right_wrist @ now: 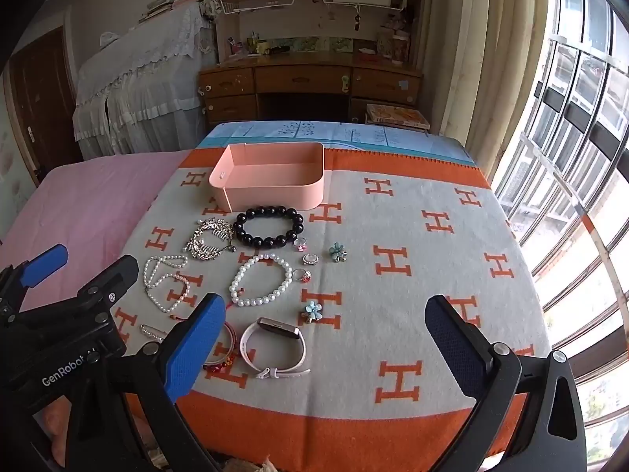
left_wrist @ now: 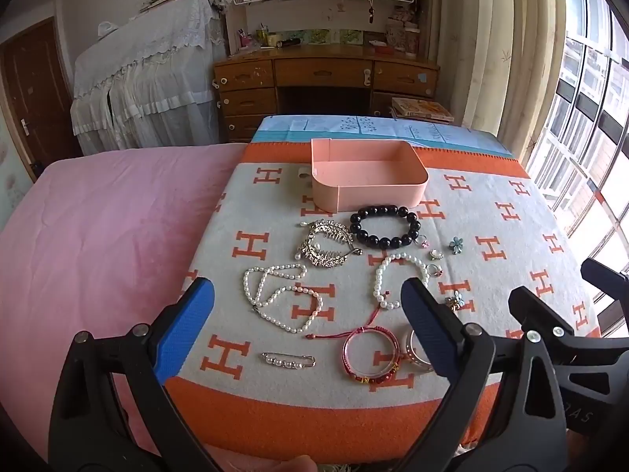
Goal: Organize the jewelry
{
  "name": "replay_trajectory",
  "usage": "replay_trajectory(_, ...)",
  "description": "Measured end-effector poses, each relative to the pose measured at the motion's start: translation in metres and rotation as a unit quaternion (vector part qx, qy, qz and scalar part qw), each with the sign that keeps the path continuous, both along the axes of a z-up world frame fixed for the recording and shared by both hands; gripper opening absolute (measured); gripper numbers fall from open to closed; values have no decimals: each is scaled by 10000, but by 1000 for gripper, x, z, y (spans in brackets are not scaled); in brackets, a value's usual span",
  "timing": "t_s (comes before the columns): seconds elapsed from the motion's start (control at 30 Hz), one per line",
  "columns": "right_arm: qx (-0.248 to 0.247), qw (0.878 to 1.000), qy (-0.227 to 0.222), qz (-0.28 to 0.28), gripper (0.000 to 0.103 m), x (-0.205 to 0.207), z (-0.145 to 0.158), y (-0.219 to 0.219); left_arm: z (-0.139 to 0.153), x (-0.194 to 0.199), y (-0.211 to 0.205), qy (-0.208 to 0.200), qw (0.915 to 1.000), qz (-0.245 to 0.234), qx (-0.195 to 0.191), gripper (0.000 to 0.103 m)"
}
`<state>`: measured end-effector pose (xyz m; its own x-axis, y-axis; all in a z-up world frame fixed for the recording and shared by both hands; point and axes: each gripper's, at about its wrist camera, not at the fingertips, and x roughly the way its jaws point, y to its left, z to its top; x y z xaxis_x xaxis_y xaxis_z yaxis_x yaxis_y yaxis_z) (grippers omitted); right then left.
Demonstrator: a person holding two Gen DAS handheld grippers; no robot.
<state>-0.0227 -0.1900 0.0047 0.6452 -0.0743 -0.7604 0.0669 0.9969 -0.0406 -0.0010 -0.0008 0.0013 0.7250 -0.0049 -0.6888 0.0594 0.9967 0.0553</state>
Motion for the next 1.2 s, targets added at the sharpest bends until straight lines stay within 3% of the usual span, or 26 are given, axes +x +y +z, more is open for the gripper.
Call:
replay_trajectory(0.1,21,10000,-30,3,103,1,-1,-1,2,-4,-4,-82,10000,13,-3,95)
replay_trajectory(0.27,42,10000,0,0,103,3,-5,-2,-8,9,-2,244,9996,-46,-122,95)
replay_trajectory(1.2,23,9999,110,-8,103,8,-14,0,-19,9,-1,416,9990,-74,-152,94)
